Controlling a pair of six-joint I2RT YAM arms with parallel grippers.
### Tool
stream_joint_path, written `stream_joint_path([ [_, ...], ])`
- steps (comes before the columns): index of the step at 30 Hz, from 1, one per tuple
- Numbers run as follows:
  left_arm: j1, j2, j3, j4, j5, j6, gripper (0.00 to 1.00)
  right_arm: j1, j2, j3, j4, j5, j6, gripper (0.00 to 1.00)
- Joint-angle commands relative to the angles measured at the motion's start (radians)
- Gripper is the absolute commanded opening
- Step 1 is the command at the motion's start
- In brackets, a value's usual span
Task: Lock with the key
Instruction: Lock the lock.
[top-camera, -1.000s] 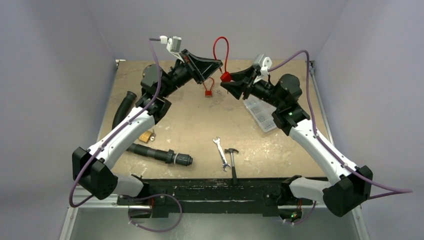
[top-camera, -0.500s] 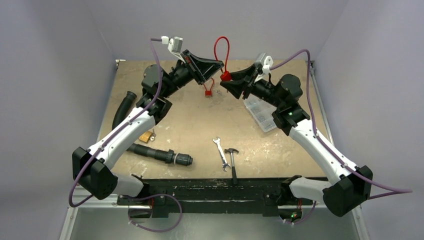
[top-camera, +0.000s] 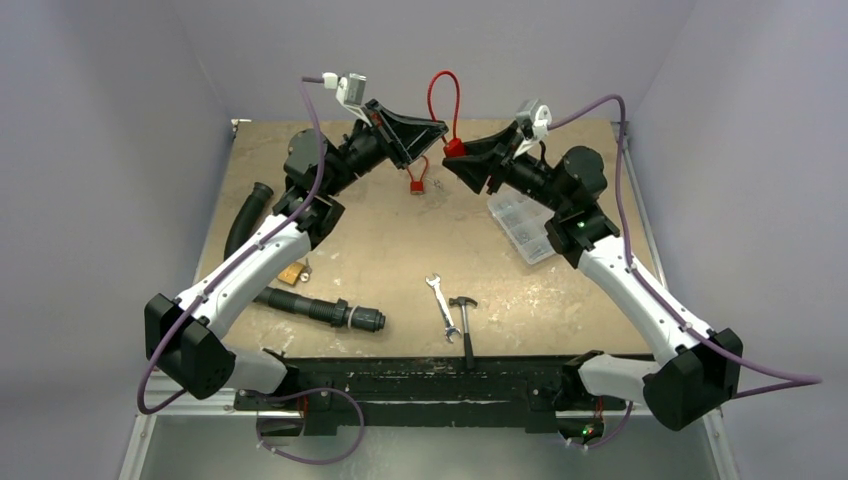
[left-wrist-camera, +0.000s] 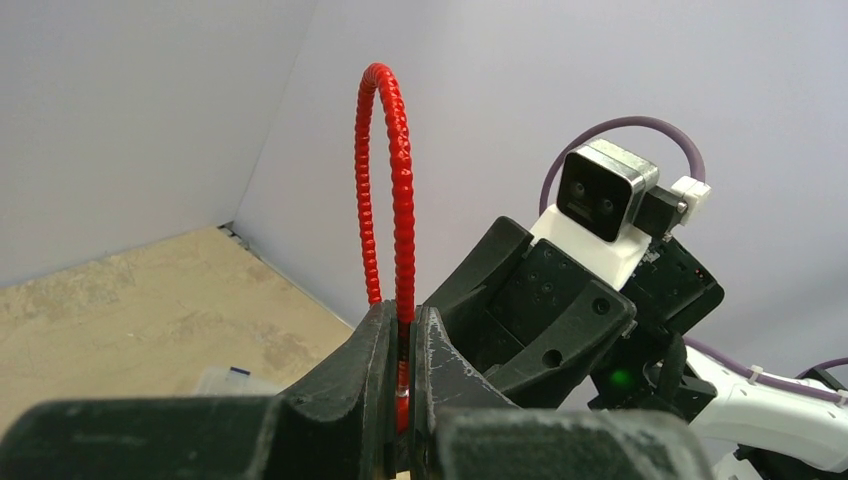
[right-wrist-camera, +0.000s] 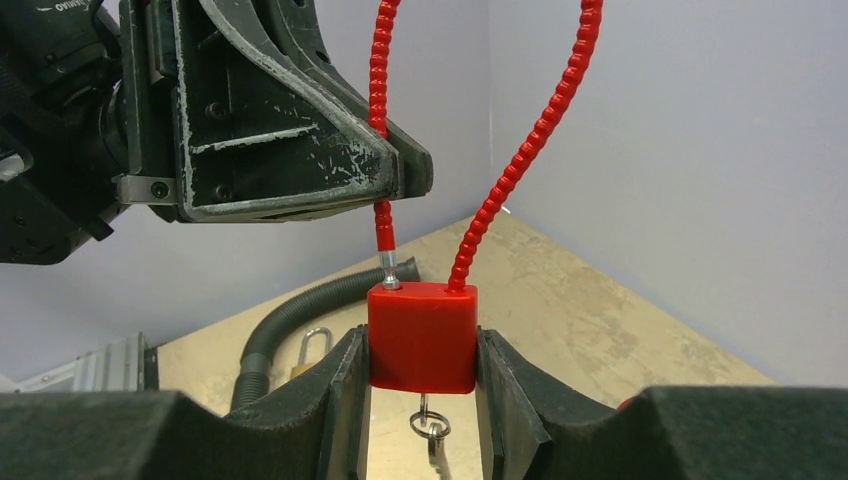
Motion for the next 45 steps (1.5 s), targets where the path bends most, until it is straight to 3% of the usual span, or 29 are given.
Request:
stream_joint_path([
  [1,-0.011,-0.001,0.011,-0.036,0.022,0.012,0.0,0.002,-0.002,0.04,0.138,-0.036,0.06,0.0],
  [15,-0.012,0.014,-0.03,-0.114,-0.014,0.069,0.0,0.002,0.024,0.112,0.151,-0.053,0.061,0.0],
  [34,-0.018,0.07,-0.093,-0.127,0.023,0.051,0.0,0.002,0.049,0.208,0.16,0.11,-0.027,0.0],
  [45,-0.026,0.123,-0.045,-0.188,0.027,0.039,0.0,0.058,0.034,0.192,0.119,0.12,-0.397,0.0],
])
